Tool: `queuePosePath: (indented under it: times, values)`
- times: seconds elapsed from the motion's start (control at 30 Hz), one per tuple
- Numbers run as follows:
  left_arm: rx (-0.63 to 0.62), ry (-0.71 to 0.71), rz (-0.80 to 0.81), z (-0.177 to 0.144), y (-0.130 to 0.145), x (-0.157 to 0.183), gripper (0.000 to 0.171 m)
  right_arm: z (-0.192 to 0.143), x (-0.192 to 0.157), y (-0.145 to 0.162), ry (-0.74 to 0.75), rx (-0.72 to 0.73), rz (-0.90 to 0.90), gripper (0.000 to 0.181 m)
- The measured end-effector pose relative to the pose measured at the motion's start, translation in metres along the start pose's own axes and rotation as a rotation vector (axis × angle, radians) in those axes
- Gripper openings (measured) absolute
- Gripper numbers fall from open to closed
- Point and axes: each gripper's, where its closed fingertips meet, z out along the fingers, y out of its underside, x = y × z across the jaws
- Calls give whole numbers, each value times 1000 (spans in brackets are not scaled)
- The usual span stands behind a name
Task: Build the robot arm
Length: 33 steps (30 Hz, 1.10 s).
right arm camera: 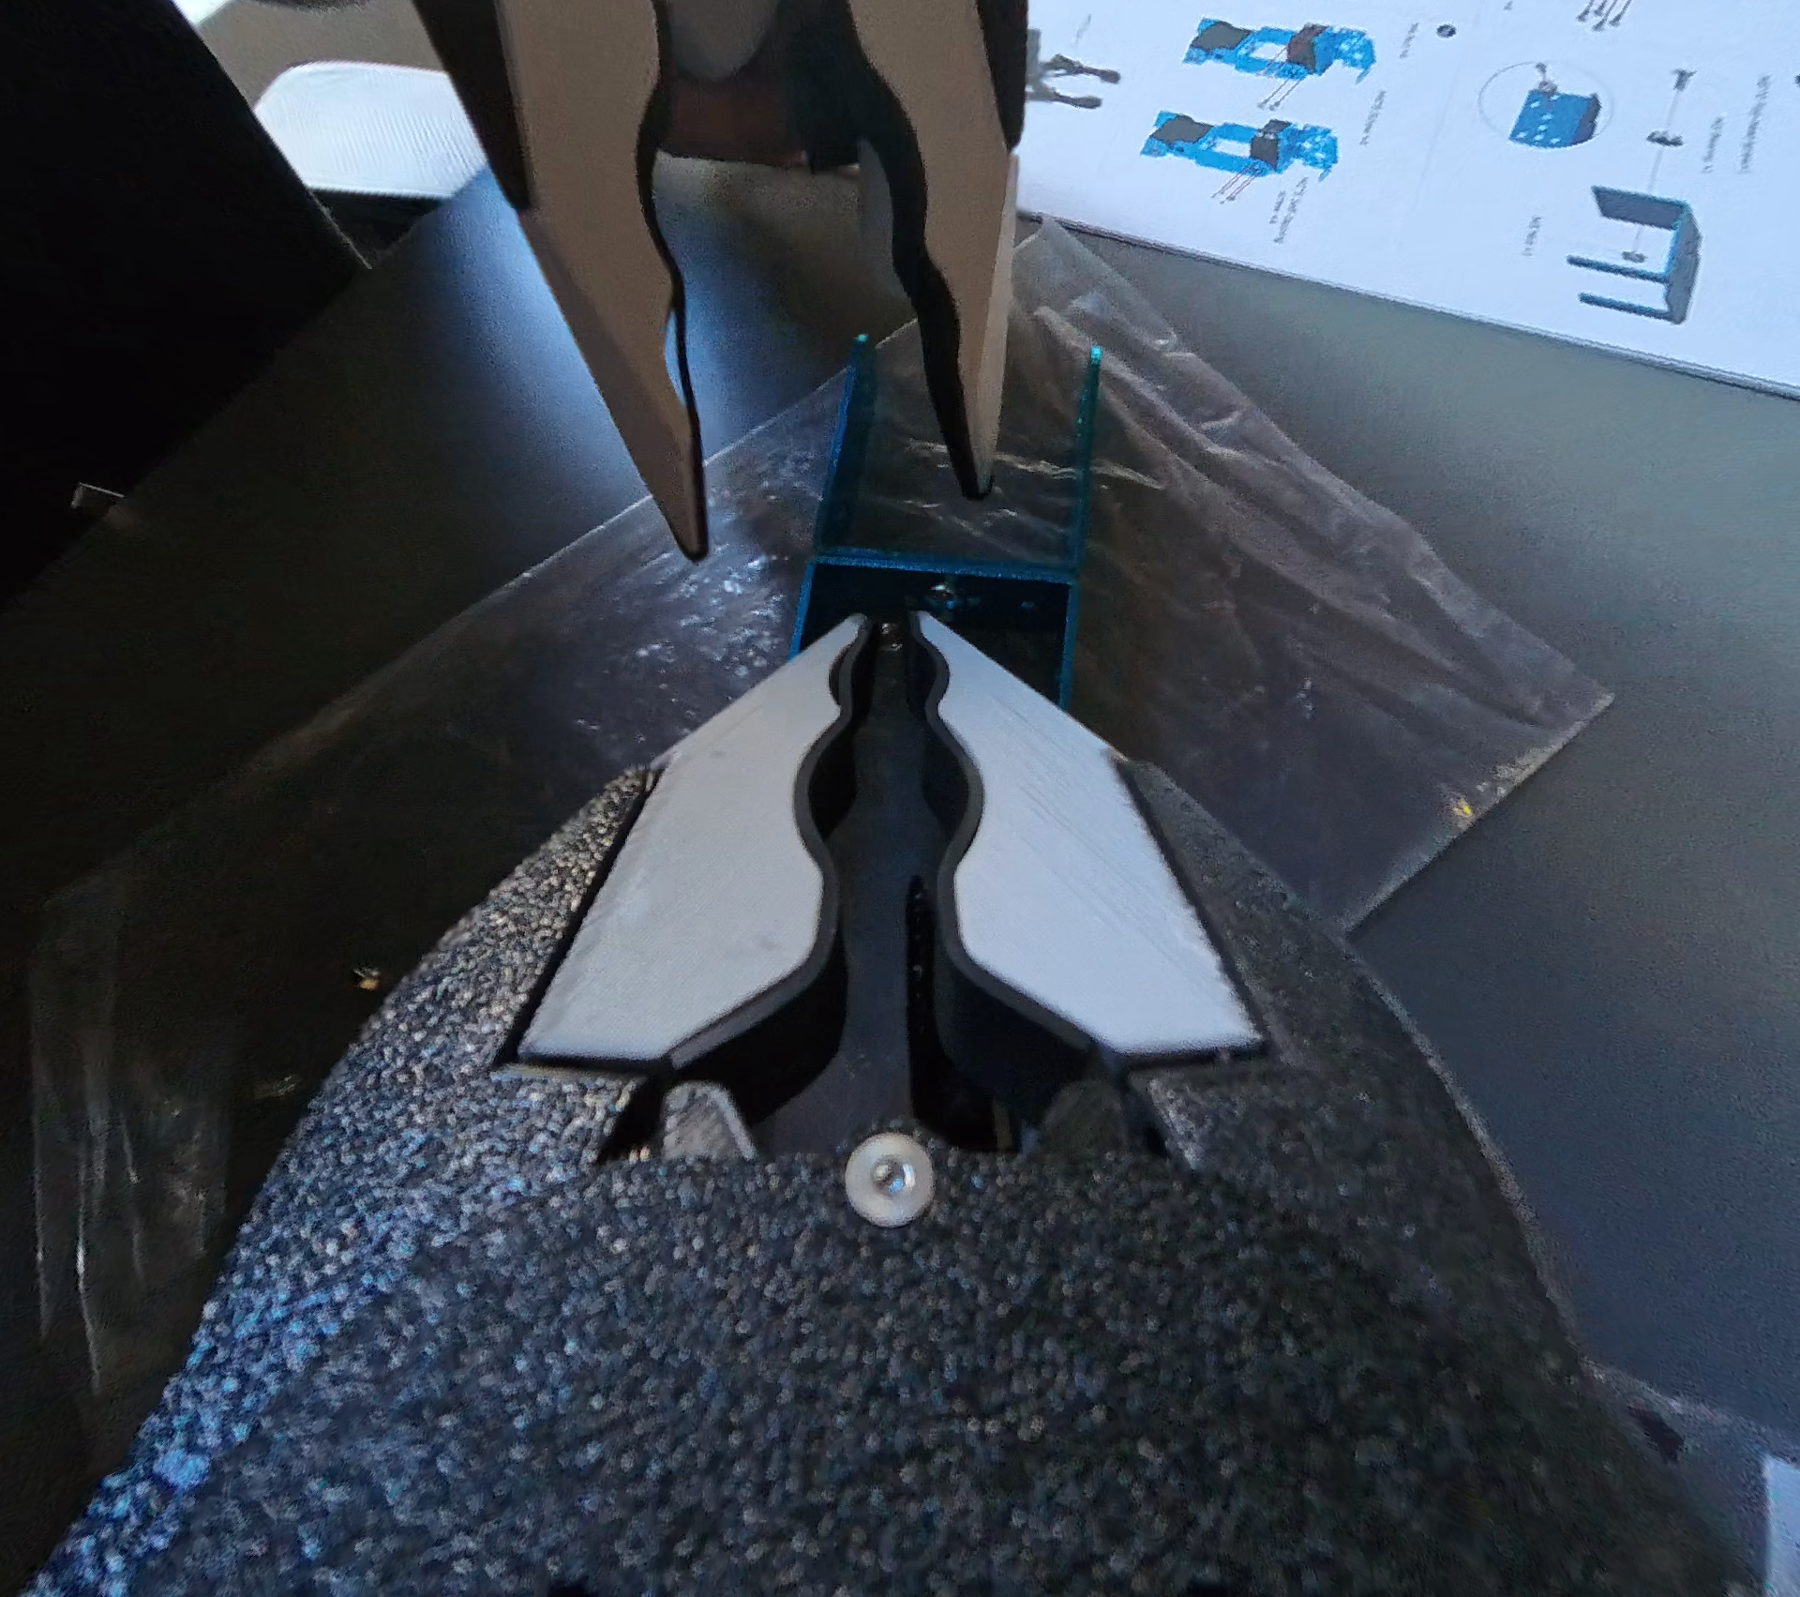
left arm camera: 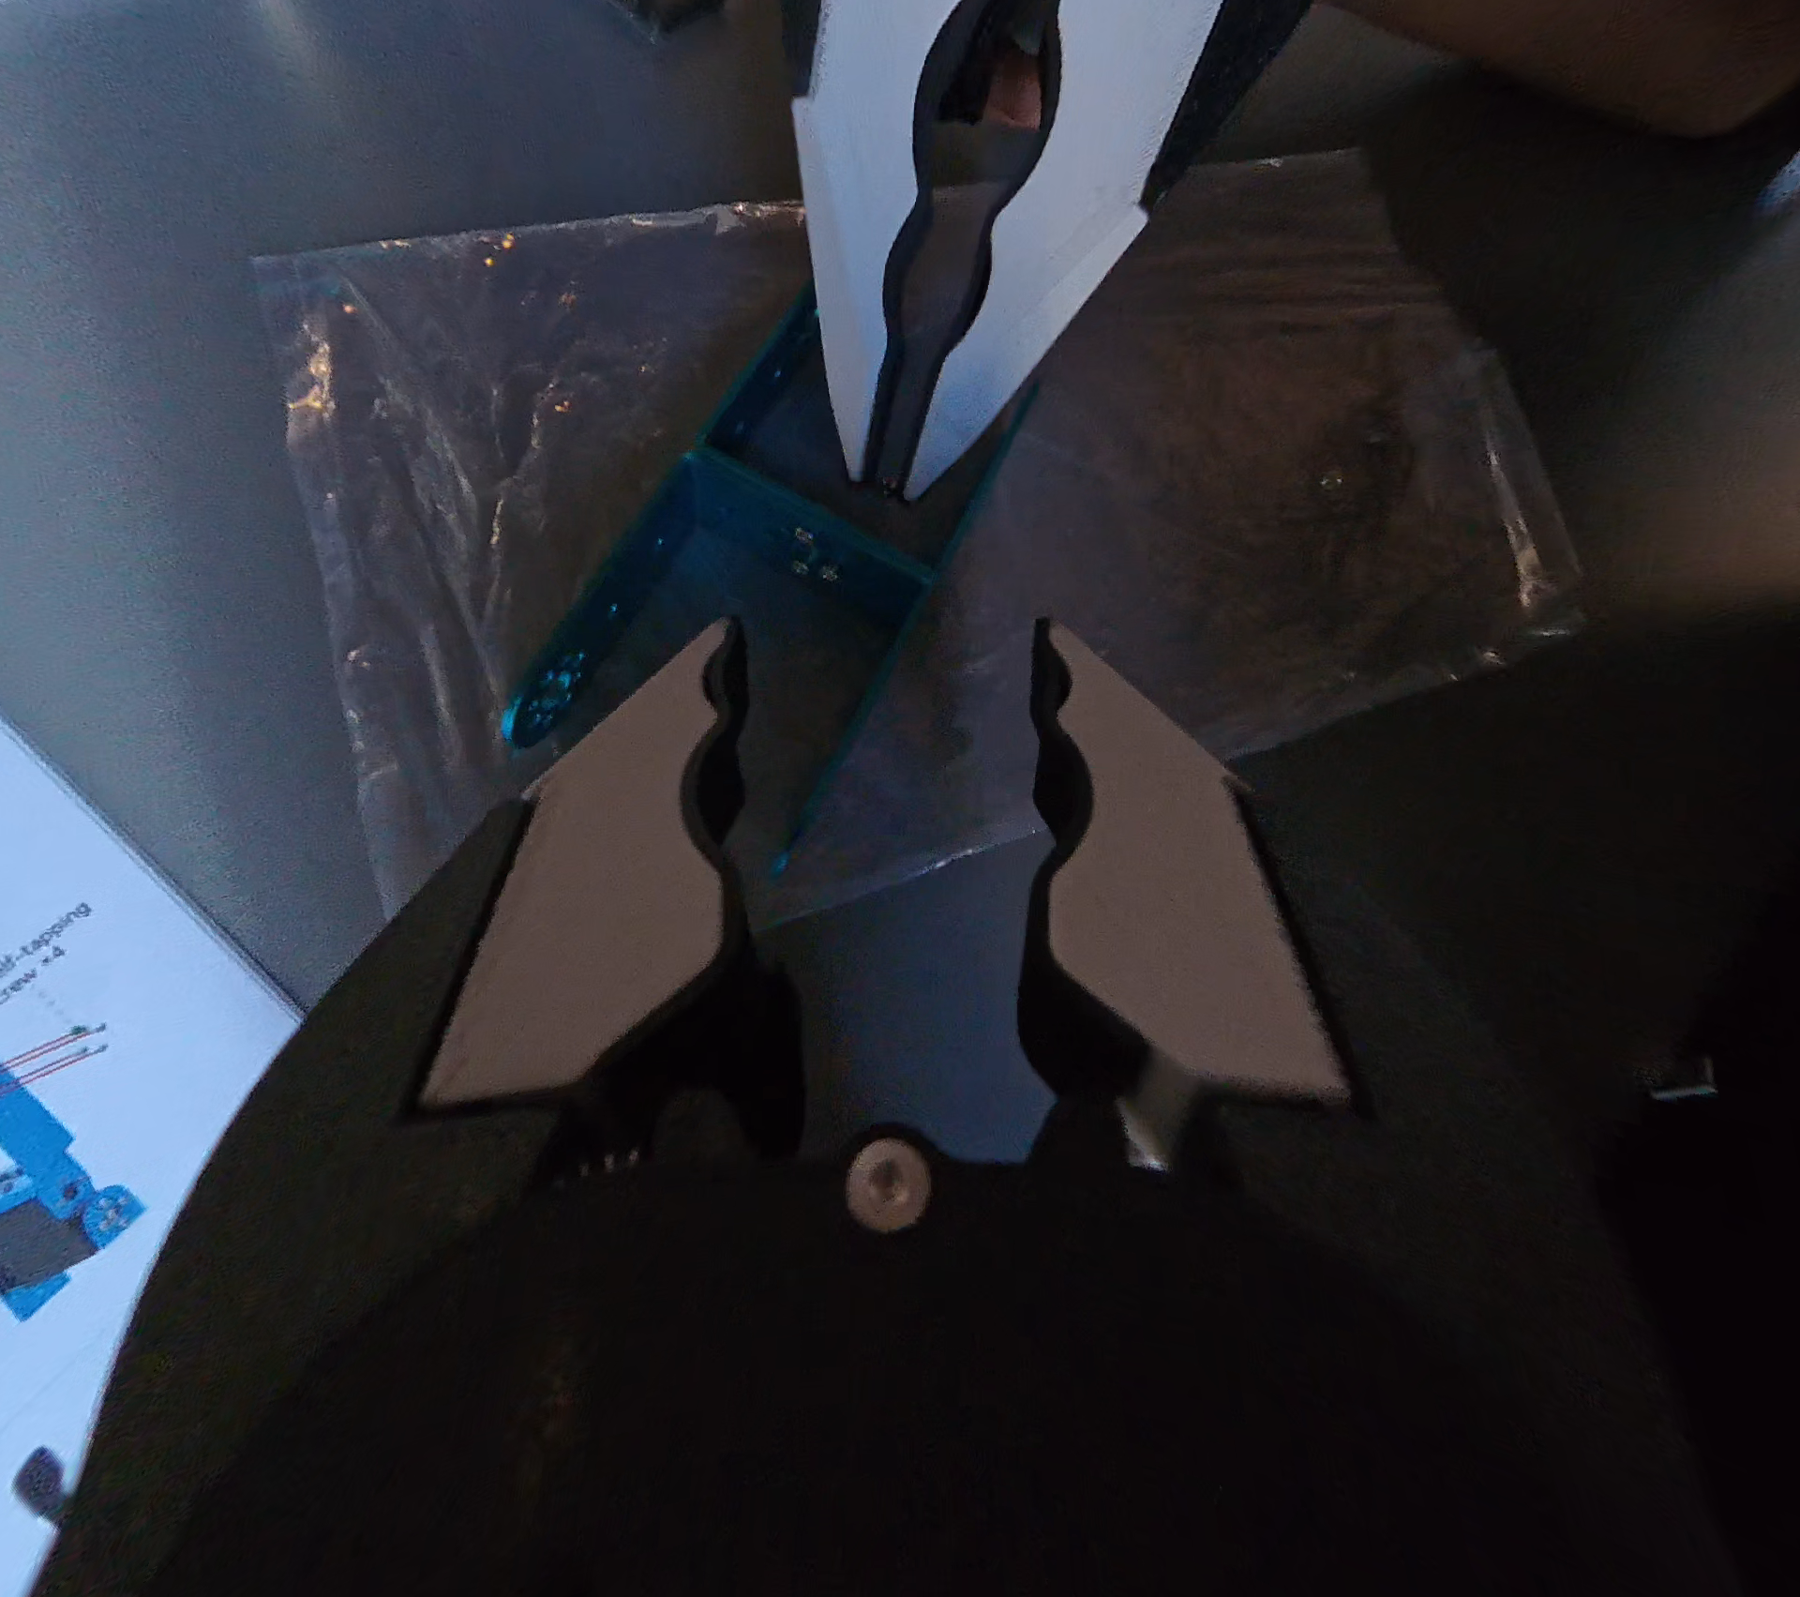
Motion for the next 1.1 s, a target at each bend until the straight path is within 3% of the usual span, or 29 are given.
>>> queuePosePath:
  times: [0.1, 0.4, 0.57, 0.93, 1.1]
  values:
    - [-11, -35, 48, 4, 0, 0, 41, 1, 2, -2, 9, 13, 2, 5]
    - [-27, -80, 86, 17, 1, 1, 32, 9, 1, 5, 16, -37, 9, 5]
    - [-16, -84, 90, 16, 0, 2, 18, 10, 2, 4, 17, -30, 33, 5]
    - [-32, -103, 121, 17, 2, 3, 12, 9, 4, 5, 28, -31, 63, 5]
    - [-17, -137, 99, 16, 1, 0, 25, 5, 6, 4, 19, -5, 116, 5]
